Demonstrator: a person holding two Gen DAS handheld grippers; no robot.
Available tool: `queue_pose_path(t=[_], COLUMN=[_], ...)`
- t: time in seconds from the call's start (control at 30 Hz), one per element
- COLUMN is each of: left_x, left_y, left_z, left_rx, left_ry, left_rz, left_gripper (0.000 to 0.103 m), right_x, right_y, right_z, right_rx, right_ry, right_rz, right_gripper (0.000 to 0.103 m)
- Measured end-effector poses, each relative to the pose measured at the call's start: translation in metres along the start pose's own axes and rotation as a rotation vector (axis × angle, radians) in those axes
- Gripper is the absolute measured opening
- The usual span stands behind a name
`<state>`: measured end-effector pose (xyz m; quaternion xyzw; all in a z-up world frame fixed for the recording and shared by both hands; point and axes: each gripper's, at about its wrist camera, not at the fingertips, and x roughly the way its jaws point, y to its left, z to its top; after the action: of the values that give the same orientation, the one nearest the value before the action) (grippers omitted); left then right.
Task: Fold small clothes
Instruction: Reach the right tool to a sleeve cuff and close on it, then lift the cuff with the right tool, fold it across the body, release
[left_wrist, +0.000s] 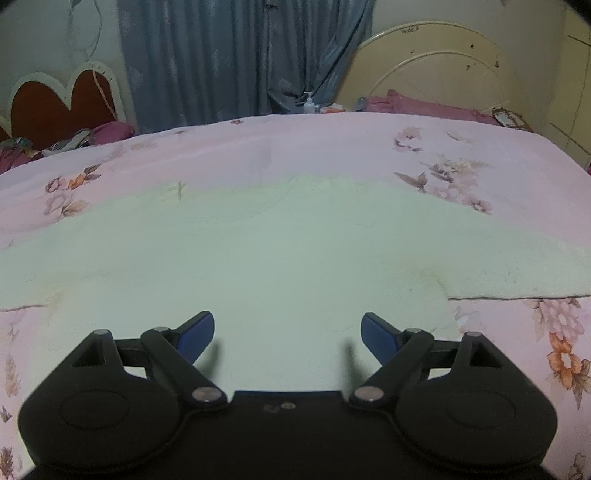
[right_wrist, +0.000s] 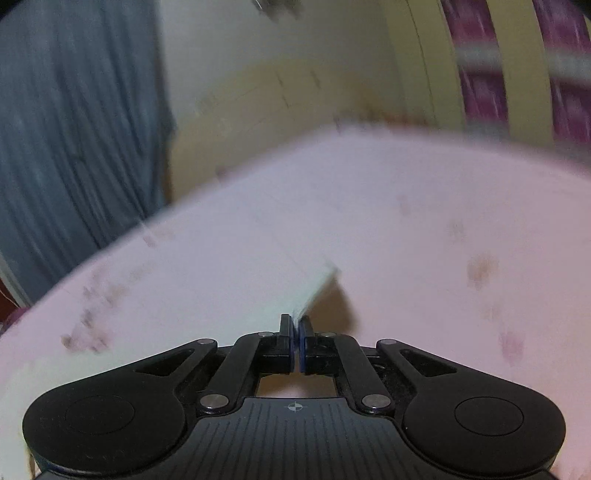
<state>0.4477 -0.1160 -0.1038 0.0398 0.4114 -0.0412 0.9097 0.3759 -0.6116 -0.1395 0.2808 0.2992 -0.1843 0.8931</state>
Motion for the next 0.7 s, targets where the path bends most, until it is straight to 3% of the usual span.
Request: queue_pose_path(t=[0.27,0.37,0.47,0.7], left_x=[-0.005,-0.009,-0.013,-0.009], left_y=[0.024,0.038,0.054,0.103], left_z=[-0.005,-0.007,-0.011,-0.020], left_rx=[-0.040,-0.053,-0.054,-0.080], left_ry=[0.005,0.000,-0.005,0.007], left_rz=[0.011,0.009,0.014,0.003], left_gripper=[0.086,0.086,0.085,0.085], right_x=[0.004,0.003,-0.006,-0.034], right_y=[-0.018,-0.019,0.007,0.105], right_z=[0.002,0.008,0.009,-0.003], right_rx=[0.148,0.134,0.033,-0.143], right_ry=[0.030,0.026,-0.020,-0.069], right_rz=[0.008,-0.007,-0.022,0.090], right_gripper=[0.002,0.002,0.002,0.002])
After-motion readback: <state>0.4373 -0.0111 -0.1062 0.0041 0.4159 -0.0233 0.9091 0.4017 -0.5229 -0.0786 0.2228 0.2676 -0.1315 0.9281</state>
